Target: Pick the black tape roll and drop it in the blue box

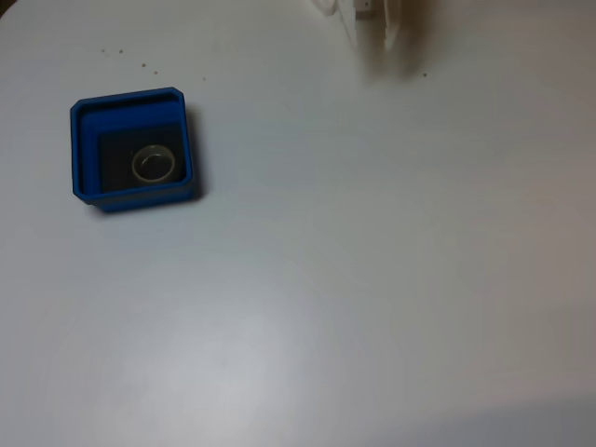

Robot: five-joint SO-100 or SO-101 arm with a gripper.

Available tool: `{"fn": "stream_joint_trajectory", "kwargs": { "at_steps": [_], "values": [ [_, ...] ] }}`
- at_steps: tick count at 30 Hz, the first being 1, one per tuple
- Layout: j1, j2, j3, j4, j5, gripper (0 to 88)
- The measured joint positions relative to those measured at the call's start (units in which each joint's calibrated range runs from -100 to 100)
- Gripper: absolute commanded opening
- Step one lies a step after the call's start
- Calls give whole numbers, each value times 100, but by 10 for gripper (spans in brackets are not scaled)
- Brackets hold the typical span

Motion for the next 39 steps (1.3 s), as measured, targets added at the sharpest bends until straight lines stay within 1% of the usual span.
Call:
{"fn": "stream_joint_trajectory", "kwargs": {
  "at_steps": [6, 15, 21, 32, 39],
  "values": [
    [0, 0, 63, 0, 0, 166],
    [0, 0, 1229, 0, 0, 166],
    [0, 0, 1453, -205, 0, 166],
    [0, 0, 2143, -222, 0, 166],
    [0, 0, 2305, -657, 0, 166]
  ]
}}
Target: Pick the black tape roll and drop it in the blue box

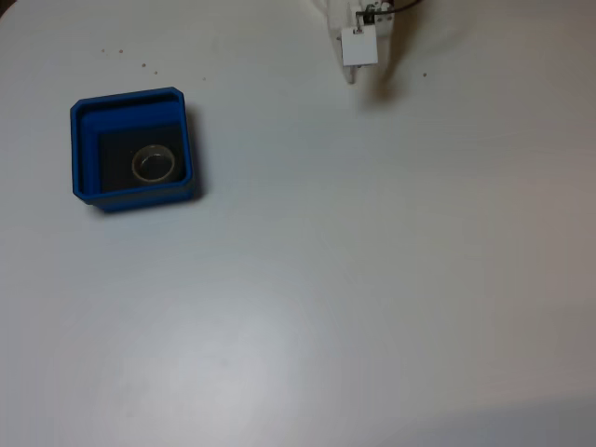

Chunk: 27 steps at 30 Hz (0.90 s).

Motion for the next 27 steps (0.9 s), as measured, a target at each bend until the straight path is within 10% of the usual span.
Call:
{"fn": "stream_joint_trajectory", "kwargs": {
  "at_steps": [15, 27],
  "values": [
    [0, 0, 0, -3810, 0, 166],
    [0, 0, 0, -4433, 0, 166]
  ]
}}
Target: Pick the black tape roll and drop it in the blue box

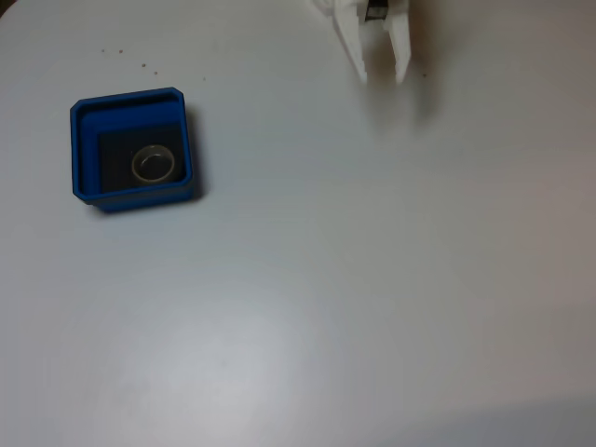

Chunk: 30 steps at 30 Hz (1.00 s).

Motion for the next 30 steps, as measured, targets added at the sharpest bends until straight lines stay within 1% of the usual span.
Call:
{"fn": "stream_joint_trajectory", "kwargs": {
  "at_steps": [3, 5, 12, 14, 19, 30],
  "values": [
    [0, 0, 0, -140, 8, 166],
    [0, 0, 0, -271, 117, 166],
    [0, 0, 0, -435, 985, 166],
    [0, 0, 0, -435, 1119, 166],
    [0, 0, 0, -435, 1219, 166],
    [0, 0, 0, -435, 1219, 166]
  ]
}}
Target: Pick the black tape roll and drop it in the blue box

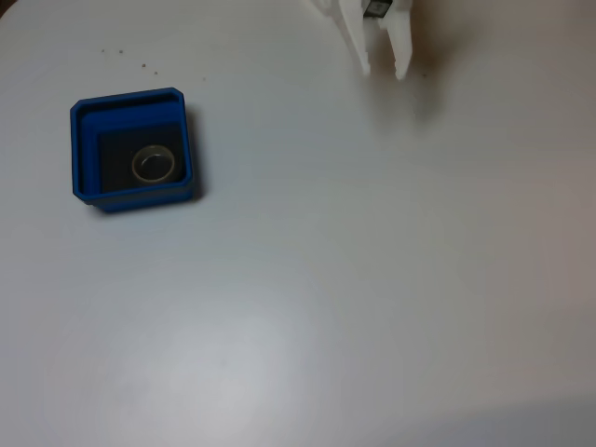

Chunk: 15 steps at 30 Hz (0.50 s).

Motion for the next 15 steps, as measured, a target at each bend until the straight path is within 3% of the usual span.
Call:
{"fn": "stream_joint_trajectory", "kwargs": {
  "at_steps": [11, 15],
  "values": [
    [0, 0, 0, 0, 8, 162],
    [0, 0, 0, 0, 8, 120]
  ]
}}
